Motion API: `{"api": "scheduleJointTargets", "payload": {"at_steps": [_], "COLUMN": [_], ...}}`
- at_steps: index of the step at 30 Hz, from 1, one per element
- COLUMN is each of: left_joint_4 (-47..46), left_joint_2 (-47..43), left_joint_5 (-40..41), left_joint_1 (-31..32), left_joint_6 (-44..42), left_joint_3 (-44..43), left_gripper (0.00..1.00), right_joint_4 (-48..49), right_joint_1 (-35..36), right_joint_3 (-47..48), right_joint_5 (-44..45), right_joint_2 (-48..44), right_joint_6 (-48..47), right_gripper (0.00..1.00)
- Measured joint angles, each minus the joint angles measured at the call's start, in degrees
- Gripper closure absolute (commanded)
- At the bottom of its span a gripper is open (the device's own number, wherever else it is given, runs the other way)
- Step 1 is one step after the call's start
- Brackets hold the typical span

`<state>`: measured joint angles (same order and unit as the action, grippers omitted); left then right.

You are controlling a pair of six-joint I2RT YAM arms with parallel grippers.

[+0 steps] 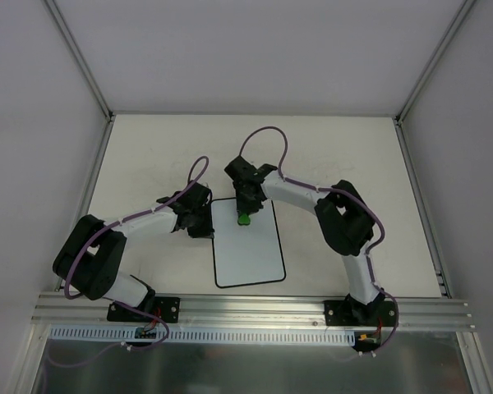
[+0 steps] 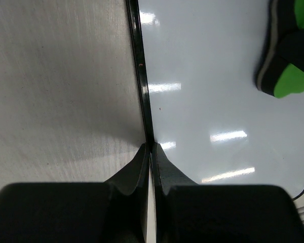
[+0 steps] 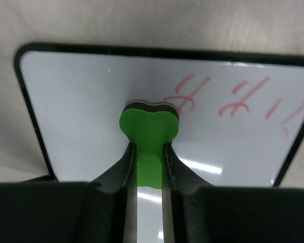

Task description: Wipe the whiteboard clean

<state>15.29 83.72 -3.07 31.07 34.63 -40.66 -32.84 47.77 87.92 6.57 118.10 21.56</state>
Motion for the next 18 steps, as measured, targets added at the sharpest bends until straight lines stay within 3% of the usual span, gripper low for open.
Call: {"api": "scheduleJointTargets", "payload": {"at_steps": [10,14,18], "left_joint_4": [-0.04,-0.09,-0.37], "left_joint_2": [0.00,0.00,0.02], "left_joint_5": [0.00,0.00,-0.02], "left_joint_1": [0.02,0.02,0.07], "left_joint_6": [-0.66,-0.66,-0.66], "left_joint_3": [0.00,0.04,0.07], "left_gripper": [1.00,1.00,1.00], "right_joint_4": [-4.13,-4.37,-3.61], "right_joint_1": [-0.09,-0.83,-3.67], "right_joint_3": [19.39,18.05,9.53], "right_joint_5": [-1.14,-0.70,0.68], "right_joint_2": [12.28,11.63,6.19], "right_joint_6": [0.04,0.76,1.36], "right_gripper": [1.00,1.00,1.00]}}
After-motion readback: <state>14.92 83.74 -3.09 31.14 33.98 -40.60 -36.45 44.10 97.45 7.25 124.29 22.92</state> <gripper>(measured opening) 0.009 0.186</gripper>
